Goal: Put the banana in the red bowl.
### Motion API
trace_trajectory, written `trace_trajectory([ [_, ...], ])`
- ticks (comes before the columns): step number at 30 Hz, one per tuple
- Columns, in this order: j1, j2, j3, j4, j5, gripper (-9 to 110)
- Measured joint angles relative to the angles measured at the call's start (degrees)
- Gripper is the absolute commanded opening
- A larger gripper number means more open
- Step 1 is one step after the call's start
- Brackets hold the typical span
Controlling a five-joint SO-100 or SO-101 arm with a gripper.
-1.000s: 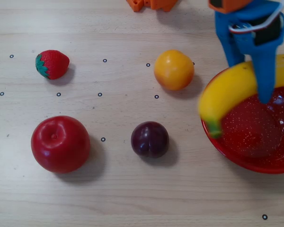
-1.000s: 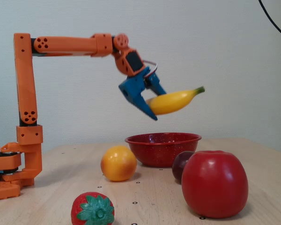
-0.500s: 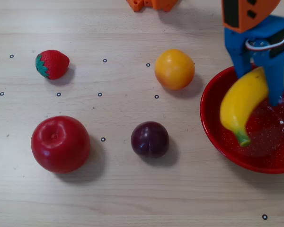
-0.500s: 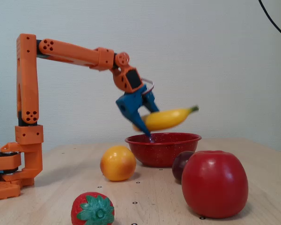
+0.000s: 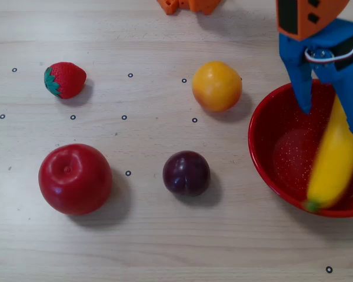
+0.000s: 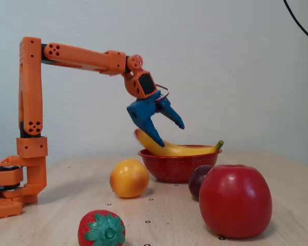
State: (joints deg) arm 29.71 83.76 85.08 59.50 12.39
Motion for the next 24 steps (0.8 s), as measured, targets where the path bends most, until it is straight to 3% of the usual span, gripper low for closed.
trace_trajectory([
  [6, -1.67, 1.93, -5.27, 5.36, -2.72, 1],
  [14, -11.87, 10.46, -4.39, 9.14, -4.22, 0],
  [24, -22.15, 26.54, 21.27, -1.93, -4.22, 0],
])
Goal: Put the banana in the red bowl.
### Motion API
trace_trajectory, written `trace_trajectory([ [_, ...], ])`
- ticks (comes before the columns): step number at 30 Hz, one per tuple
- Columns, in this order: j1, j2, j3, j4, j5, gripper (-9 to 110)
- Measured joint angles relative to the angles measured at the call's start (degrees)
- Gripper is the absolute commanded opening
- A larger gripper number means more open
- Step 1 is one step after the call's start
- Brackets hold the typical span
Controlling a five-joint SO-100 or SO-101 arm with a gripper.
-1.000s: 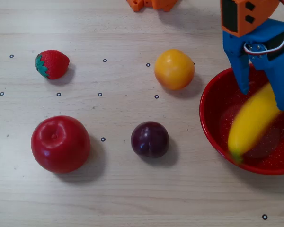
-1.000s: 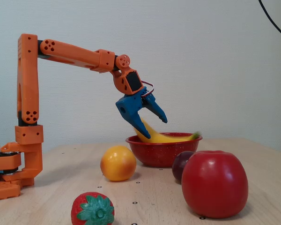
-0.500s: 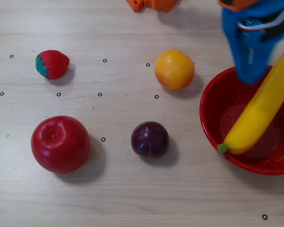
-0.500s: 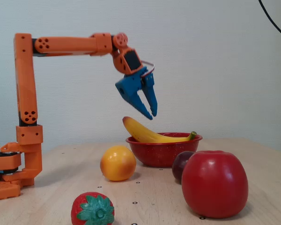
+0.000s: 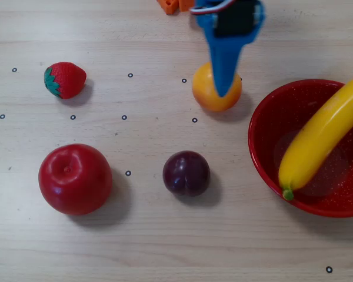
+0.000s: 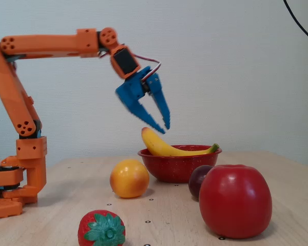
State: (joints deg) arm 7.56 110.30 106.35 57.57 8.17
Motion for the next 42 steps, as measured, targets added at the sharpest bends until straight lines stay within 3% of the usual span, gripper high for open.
trace_trajectory([
  [13, -4.04, 31.29, 40.61, -23.91, 2.81, 0],
  [23, -6.86, 48.43, 61.61, -28.83, 2.72, 0],
  [31, -7.65, 60.64, 68.73, -28.92, 2.72, 0],
  [42, -7.56, 72.69, 71.81, -13.71, -0.09, 0],
])
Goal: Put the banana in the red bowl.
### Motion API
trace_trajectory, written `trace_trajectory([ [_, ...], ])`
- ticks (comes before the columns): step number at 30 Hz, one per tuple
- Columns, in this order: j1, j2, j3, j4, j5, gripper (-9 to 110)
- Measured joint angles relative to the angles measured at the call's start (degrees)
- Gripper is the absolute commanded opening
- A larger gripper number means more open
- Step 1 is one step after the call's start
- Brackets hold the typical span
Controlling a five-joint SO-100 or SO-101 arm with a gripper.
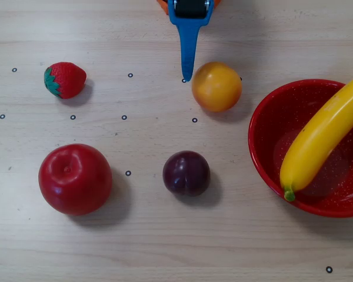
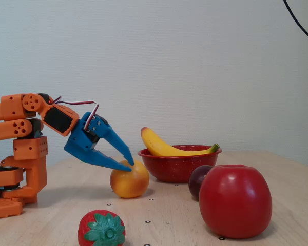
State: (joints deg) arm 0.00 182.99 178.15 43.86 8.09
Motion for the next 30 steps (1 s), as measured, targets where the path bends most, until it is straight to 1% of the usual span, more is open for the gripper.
trace_trajectory([
  [4, -0.97, 1.49, 0.09, 4.66, -0.35, 0],
  [12, -1.23, 1.49, 0.09, 6.77, -4.39, 0],
  [30, -1.23, 1.49, 0.18, 6.77, -5.71, 0],
])
